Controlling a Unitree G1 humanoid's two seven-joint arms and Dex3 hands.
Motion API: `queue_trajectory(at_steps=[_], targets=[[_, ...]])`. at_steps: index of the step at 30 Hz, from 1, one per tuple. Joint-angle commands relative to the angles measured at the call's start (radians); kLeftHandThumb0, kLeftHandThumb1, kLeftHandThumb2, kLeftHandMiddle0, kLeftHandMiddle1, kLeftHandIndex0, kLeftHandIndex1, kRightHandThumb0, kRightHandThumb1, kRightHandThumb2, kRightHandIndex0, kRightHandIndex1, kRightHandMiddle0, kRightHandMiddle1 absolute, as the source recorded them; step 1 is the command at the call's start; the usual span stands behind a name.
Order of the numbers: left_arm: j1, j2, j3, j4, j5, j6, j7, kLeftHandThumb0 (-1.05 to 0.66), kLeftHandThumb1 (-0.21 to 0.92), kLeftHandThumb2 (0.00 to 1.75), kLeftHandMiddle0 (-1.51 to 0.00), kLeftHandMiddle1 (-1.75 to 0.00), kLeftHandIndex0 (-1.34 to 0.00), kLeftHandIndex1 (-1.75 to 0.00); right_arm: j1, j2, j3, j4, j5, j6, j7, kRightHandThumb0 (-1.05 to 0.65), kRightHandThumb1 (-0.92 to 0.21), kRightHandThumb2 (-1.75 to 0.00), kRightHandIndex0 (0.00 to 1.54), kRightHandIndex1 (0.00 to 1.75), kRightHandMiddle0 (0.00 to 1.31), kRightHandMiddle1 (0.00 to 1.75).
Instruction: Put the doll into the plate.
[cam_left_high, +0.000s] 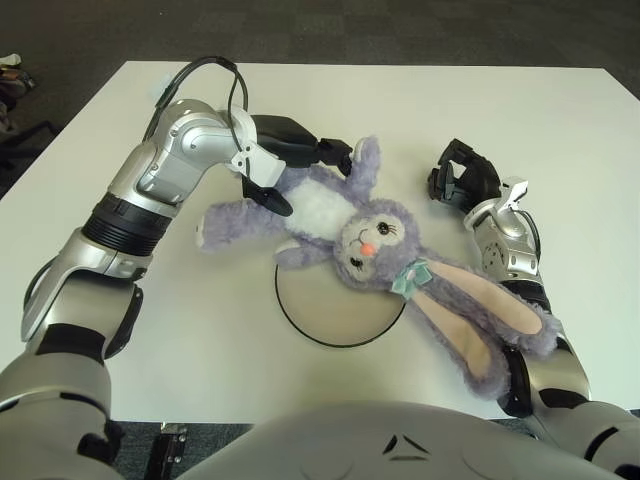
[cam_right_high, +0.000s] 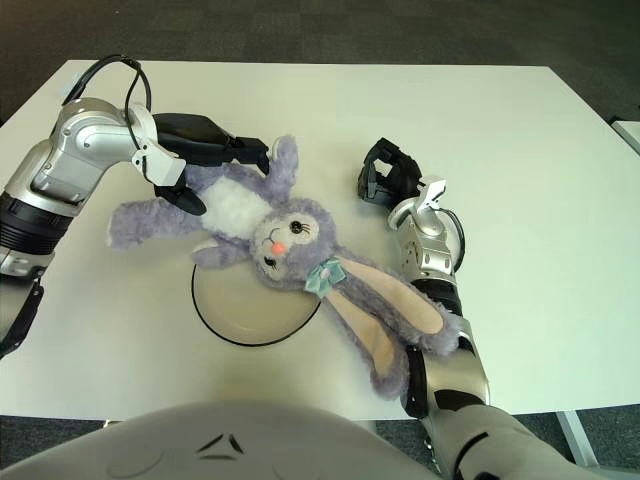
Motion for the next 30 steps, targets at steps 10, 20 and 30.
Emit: queue_trajectory(at_steps=[10,20,30], targets=[[0.047,0.026,0.069,-0.067,-0.041,-0.076,0.062,0.5,0.23,1.42,-0.67,-1.74,0.0,-0.83,0.083,0.022,0.016,0.039,-0.01,0.094,-0.018,-0.49,-0.29,-1.35,1.08,1.75,0.63,1.75],[0.092,0.053,0.114,-0.067,-0.075,-0.174,0.1,0.5,0.22,1.43,-0.68,-1.75,0.0,-0.84,0.1,0.03,0.017,-0.007,0.0,0.119,-0.031,-0.49,-0.29,-1.35,1.06,1.75,0.63,1.75],[0.087,0.089,0.112,-0.068,-0.05,-0.238,0.103,-0.74,0.75,0.63,-0.81,-1.75,0.0,-0.79,0.101,0.028,0.023,-0.018,-0.007,0.137,-0.045,-0.49,-0.29,-1.35,1.07,1.75,0.63,1.75]])
